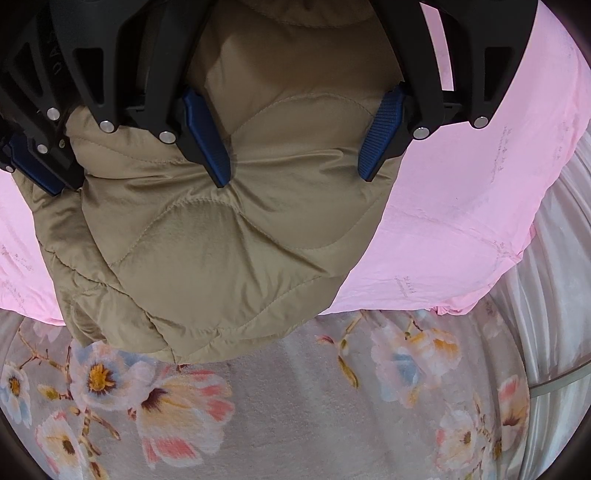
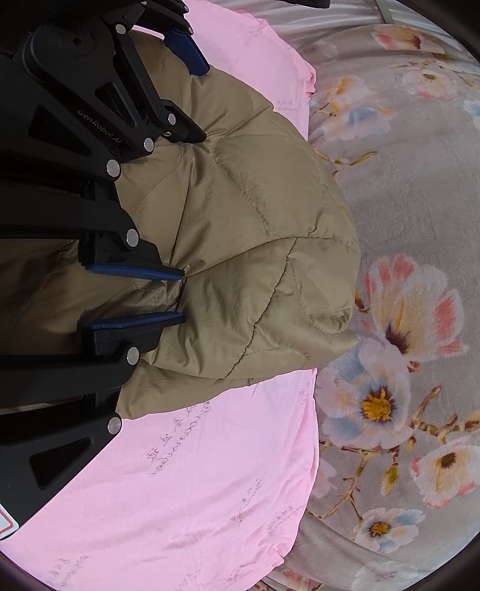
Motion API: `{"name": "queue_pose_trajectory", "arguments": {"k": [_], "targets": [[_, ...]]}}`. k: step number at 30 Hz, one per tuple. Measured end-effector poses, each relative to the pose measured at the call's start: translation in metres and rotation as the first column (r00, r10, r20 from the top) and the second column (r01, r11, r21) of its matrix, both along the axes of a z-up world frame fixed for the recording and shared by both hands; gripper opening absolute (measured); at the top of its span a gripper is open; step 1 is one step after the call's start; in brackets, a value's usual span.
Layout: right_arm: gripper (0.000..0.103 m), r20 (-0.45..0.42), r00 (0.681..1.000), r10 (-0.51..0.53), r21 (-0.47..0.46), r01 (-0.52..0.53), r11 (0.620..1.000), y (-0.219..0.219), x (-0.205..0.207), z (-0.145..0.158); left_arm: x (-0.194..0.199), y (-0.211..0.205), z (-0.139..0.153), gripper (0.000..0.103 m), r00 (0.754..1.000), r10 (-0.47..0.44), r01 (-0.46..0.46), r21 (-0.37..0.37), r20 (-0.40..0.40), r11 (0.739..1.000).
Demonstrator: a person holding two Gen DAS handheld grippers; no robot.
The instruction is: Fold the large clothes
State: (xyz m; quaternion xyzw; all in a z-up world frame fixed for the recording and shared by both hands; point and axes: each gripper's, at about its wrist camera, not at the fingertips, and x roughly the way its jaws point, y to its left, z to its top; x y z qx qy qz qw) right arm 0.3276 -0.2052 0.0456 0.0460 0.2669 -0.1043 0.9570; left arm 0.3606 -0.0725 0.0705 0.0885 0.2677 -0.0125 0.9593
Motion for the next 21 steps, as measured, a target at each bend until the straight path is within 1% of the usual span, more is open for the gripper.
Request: {"name": "queue_pose_trajectory", "arguments": {"k": [21], "targets": [[0.018, -0.005, 1.0, -0.009, -0.027, 0.009, 1.0, 0.0023, 0.0014, -0.0007, 0.0001, -0.0004, -0.001, 0.069, 1.0, -0.001, 0.001, 0.003, 0.0, 1.0]]}}
